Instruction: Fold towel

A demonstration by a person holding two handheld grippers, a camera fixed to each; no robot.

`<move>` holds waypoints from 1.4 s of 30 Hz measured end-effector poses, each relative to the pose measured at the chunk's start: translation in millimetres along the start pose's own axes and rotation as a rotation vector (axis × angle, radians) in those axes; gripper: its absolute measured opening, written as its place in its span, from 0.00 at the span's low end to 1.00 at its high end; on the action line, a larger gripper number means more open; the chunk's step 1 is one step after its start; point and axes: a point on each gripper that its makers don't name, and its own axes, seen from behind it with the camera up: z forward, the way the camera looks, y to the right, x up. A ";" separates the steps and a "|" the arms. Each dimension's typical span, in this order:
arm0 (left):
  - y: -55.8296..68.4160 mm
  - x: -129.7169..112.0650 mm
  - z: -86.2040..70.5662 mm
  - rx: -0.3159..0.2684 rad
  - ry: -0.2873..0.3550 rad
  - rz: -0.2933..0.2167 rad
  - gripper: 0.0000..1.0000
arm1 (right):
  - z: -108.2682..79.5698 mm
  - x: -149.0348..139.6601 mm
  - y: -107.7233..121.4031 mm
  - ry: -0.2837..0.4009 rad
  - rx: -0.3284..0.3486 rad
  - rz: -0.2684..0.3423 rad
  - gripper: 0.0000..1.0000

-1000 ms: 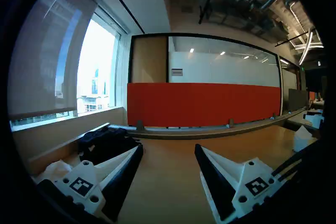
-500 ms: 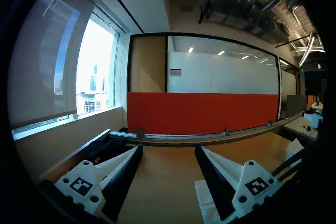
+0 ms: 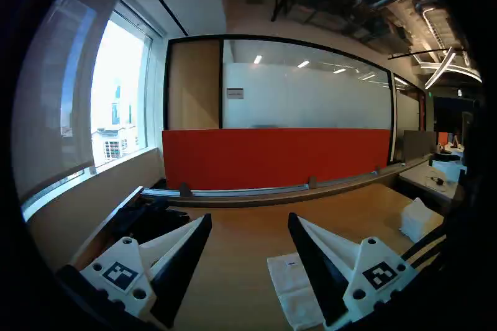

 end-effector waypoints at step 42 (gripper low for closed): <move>62.8 -128.5 2.3 -0.278 -0.317 0.128 0.91 | -14.5 -118.4 -84.4 -0.336 0.403 -0.168 0.99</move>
